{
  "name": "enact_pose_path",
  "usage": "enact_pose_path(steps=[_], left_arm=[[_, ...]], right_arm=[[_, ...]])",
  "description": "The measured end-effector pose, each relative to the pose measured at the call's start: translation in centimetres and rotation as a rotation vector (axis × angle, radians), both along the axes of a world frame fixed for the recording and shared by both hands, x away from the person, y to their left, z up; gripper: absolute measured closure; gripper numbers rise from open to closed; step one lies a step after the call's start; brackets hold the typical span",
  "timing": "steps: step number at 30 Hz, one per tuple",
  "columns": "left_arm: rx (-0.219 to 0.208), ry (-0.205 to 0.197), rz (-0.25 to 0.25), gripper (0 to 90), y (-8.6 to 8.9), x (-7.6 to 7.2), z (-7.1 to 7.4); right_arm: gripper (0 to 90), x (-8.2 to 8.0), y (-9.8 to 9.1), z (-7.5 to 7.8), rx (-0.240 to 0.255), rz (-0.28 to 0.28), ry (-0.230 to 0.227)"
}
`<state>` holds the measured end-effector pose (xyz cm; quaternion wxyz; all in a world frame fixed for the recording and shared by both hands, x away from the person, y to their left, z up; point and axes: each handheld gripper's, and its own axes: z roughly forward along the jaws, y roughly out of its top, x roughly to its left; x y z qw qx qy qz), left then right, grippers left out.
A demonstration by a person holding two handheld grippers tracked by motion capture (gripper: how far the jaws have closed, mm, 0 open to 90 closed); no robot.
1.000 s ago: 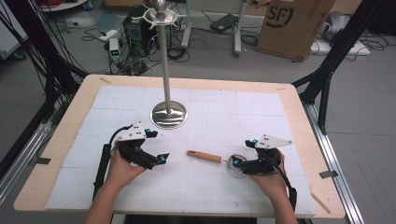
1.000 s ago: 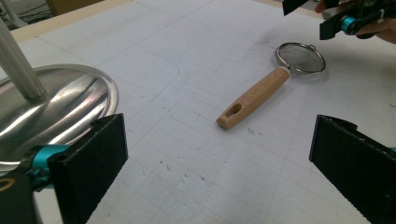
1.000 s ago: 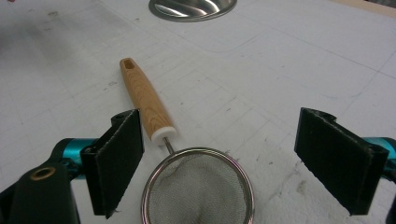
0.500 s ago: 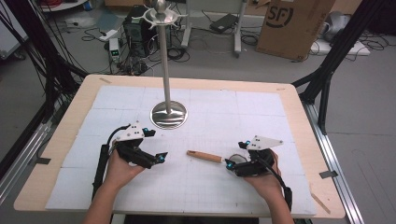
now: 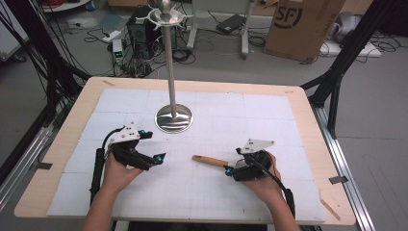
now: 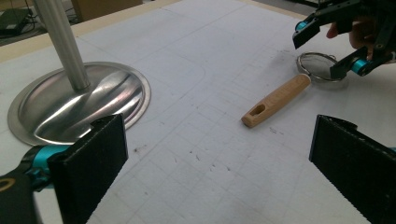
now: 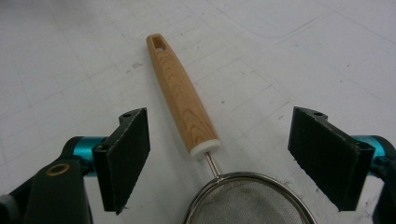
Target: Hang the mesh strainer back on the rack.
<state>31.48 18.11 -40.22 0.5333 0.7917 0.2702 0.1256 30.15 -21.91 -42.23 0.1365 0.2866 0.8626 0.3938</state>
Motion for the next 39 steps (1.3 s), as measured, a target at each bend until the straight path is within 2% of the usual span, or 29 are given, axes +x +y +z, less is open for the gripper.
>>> enact_pose_path(steps=[2,8,10,12,13,18,22,23,32,39], left_arm=[[-0.002,-0.003,0.001,5.0,0.1,0.0,0.0],[-0.017,-0.010,-0.002,5.0,0.2,-0.1,0.2],[-0.021,-0.011,0.001,5.0,0.3,-0.1,0.2],[-0.022,-0.012,0.000,5.0,0.4,-0.1,0.3],[-0.024,-0.012,0.001,5.0,0.4,-0.1,0.3],[-0.020,-0.012,0.001,5.0,0.3,-0.1,0.3],[-0.015,-0.013,0.002,5.0,0.2,-0.1,0.3],[-0.016,-0.012,0.002,5.1,0.2,-0.1,0.3],[-0.009,-0.012,0.000,5.0,0.1,-0.1,0.2],[-0.013,-0.012,-0.004,5.1,0.1,-0.2,0.3]], right_arm=[[23.2,0.2,0.3,0.0,-0.010,0.002,0.012],[28.6,0.8,1.5,0.0,-0.091,0.026,0.038],[32.1,0.9,1.9,0.0,-0.116,0.030,0.052],[40.5,1.1,2.2,-0.1,-0.138,0.060,0.079],[40.6,1.2,2.6,-0.4,-0.172,0.064,0.083],[44.0,1.2,2.8,-0.6,-0.196,0.059,0.091],[49.6,1.3,2.8,-0.6,-0.205,0.065,0.100],[54.8,1.2,3.0,-0.7,-0.220,0.075,0.104],[66.7,1.2,3.4,-0.6,-0.235,0.089,0.116],[66.4,1.2,3.6,-0.3,-0.243,0.074,0.146]])
